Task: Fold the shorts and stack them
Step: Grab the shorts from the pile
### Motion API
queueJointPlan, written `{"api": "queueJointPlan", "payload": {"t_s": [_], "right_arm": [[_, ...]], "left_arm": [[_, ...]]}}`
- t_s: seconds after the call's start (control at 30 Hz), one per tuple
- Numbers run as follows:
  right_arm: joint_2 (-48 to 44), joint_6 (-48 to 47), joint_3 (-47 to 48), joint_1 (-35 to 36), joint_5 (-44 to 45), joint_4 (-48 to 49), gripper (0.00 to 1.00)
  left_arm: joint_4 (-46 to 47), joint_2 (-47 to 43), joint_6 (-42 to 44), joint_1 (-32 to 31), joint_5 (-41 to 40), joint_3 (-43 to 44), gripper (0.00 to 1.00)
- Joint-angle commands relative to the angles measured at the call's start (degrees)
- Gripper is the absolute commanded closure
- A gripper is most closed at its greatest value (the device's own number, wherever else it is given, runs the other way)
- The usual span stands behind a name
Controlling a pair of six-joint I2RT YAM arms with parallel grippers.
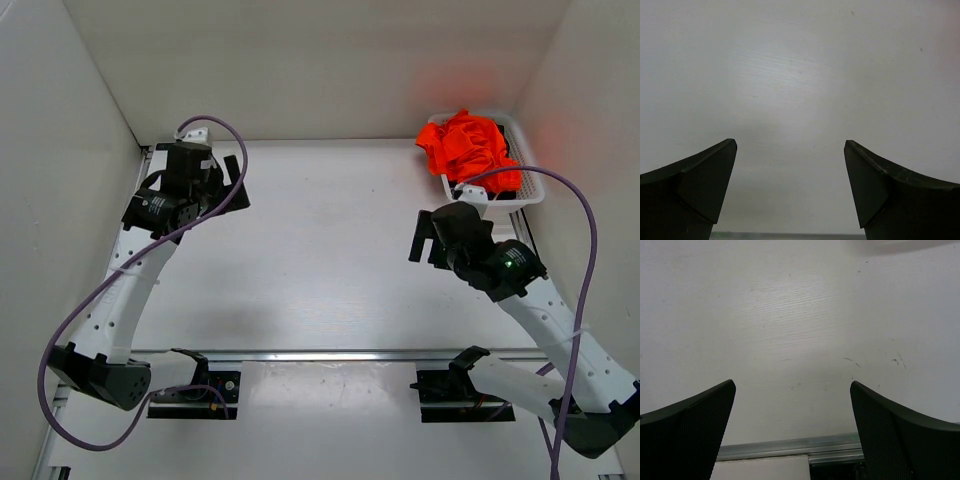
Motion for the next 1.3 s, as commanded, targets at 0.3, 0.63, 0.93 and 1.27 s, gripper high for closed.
{"api": "queueJointPlan", "payload": {"t_s": [0.3,0.63,0.93,1.27], "right_arm": [[11.46,-4.31,9.26,-8.43,4.63,2.78,0.00],[44.13,-6.09,40.12,-39.19,-18.14,5.69,0.00],[79.67,2.18,72.38,-44.93,-25.01,2.17,0.01],[79.79,2.62,68.73,-45.46,-22.31,12.44,0.99]], "left_arm": [[3.84,-3.28,5.17,-0.31,15.40,-2.56,0.00],[6.13,-3.64,4.29,-0.84,19.71,-4.67,0.00],[6.13,3.31,6.13,-0.84,19.97,0.85,0.00],[4.99,6.21,6.58,-0.84,18.74,1.92,0.00]]}}
